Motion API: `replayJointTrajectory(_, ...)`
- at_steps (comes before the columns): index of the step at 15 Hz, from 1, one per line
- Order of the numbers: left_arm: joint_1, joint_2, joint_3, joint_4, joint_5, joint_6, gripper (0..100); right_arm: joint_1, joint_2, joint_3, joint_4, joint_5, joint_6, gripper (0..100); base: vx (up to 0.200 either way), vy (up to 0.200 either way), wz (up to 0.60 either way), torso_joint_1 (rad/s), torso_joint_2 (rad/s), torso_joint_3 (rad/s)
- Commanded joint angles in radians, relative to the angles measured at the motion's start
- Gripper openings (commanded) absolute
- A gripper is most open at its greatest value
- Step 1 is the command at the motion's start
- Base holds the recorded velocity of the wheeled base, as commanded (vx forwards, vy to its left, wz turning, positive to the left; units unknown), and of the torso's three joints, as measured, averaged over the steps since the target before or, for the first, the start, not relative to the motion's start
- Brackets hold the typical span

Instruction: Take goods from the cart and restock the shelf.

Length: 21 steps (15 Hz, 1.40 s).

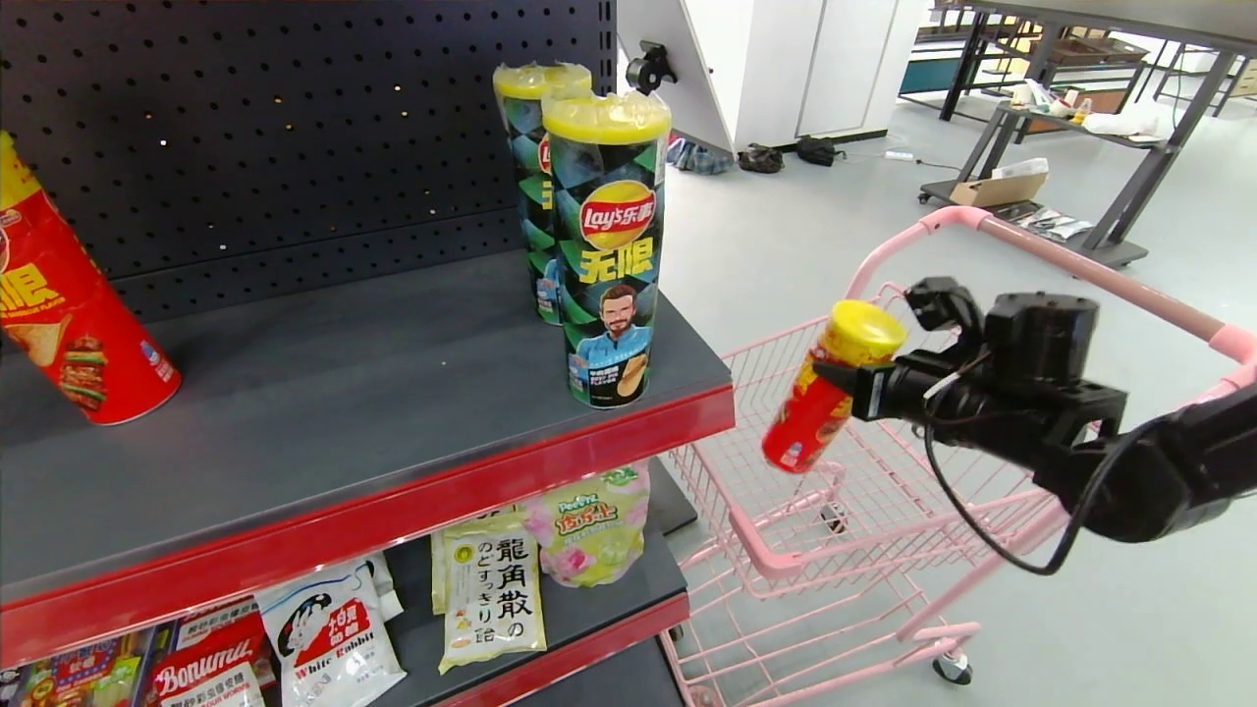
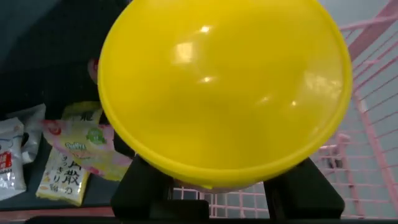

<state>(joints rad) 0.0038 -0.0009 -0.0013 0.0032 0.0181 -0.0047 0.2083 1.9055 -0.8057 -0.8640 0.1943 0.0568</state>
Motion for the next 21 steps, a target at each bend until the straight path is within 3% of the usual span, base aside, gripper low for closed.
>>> replayJointTrajectory(1,0.001,0.001,0.0,0.0,0.0,0.0,100,-0.05,-0.312,-0.084,0.214,-0.049,-0.045,0,0.0,0.0,0.0,0.0,0.0,0.0)
replayJointTrajectory(3,0.001,0.001,0.0,0.0,0.0,-0.001,100,-0.05,-0.556,-0.021,0.416,-0.122,-0.049,0,0.0,0.0,0.0,0.0,0.0,0.0)
replayJointTrajectory(7,0.001,0.001,0.0,0.0,0.0,0.0,100,-0.064,-1.019,0.138,0.823,-0.119,-0.086,0,0.0,0.0,0.0,0.0,0.0,0.0)
replayJointTrajectory(10,0.001,0.001,0.0,0.0,-0.003,0.0,100,-0.109,-1.211,0.197,1.017,-0.148,-0.126,0,0.0,0.0,0.0,0.0,0.0,0.0)
replayJointTrajectory(14,-0.001,0.001,0.0,0.0,-0.003,0.0,100,-0.148,-1.358,0.315,1.039,-0.156,-0.146,0,0.0,0.0,0.0,0.0,0.0,0.0)
replayJointTrajectory(21,0.001,0.001,0.0,0.0,-0.003,0.0,100,-0.147,-1.369,0.321,1.04,-0.156,-0.15,0,0.0,0.0,0.0,0.101,-0.28,-0.18)
